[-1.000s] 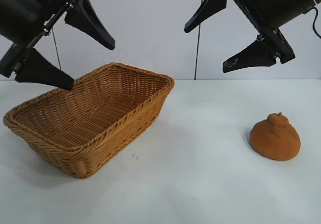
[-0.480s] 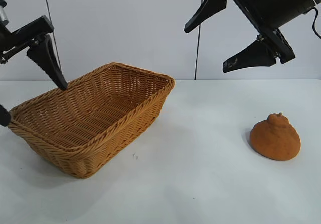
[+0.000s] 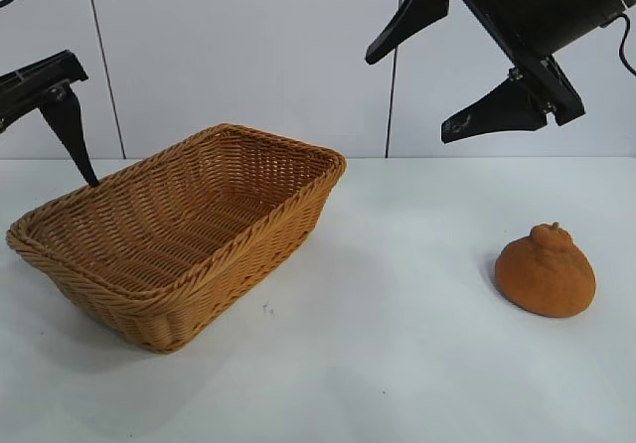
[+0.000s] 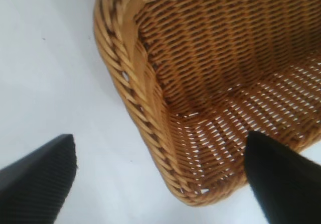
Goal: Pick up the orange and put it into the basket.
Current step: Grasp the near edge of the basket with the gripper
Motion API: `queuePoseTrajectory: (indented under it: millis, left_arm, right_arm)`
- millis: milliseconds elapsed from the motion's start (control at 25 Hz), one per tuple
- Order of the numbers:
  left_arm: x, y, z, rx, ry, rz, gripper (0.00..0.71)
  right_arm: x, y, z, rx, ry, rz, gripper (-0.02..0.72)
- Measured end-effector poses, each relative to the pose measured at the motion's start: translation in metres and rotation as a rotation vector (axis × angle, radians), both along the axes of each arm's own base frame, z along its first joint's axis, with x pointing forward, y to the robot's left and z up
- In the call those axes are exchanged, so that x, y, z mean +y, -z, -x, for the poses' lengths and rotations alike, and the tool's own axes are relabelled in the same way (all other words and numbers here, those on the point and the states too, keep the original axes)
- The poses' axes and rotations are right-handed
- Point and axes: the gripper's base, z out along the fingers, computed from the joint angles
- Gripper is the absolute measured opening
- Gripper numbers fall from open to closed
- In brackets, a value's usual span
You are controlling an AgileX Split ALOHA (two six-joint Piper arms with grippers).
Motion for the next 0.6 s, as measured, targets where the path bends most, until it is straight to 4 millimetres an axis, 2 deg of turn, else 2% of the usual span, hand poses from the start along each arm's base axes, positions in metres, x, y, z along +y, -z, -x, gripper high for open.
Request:
queuePoseTrajectory:
  millis: [240,600]
  left_arm:
    - [-0.003,0.016,-0.009,0.003,-0.099,0.011,0.643]
    - [-0.009,0.059,-0.023,0.064,-0.123,0.01,0.643]
  right_arm:
    - [0.0,0.0,0.0,0.0,0.0,0.0,0.62]
    - [0.0,0.0,0.0,0.0,0.001,0.0,0.62]
